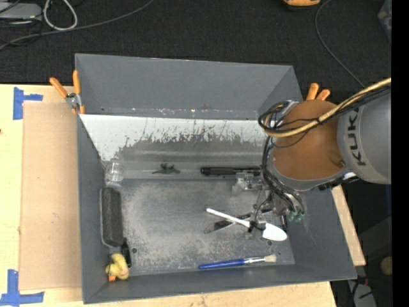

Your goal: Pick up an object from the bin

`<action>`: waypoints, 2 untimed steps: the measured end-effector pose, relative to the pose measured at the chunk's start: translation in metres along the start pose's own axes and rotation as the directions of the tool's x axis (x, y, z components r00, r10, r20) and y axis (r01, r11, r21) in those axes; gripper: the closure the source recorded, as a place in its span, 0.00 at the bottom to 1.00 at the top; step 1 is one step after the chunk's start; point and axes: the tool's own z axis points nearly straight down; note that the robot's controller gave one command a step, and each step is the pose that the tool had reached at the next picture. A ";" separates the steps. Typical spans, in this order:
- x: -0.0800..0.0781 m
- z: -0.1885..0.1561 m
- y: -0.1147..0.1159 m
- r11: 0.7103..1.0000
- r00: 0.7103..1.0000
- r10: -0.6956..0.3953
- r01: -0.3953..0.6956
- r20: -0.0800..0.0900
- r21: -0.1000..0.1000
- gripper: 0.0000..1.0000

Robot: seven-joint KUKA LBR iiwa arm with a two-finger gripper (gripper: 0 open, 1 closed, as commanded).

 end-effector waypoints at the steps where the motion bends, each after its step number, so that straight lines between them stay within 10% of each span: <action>1: -0.009 0.038 -0.012 1.000 1.000 0.007 -0.007 -0.010 0.000 0.00; 2: -0.028 0.076 -0.023 0.996 0.996 0.088 -0.088 0.003 0.000 0.00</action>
Offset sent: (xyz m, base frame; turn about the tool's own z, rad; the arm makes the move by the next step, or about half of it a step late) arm 0.0292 -0.0223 -0.0727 0.0876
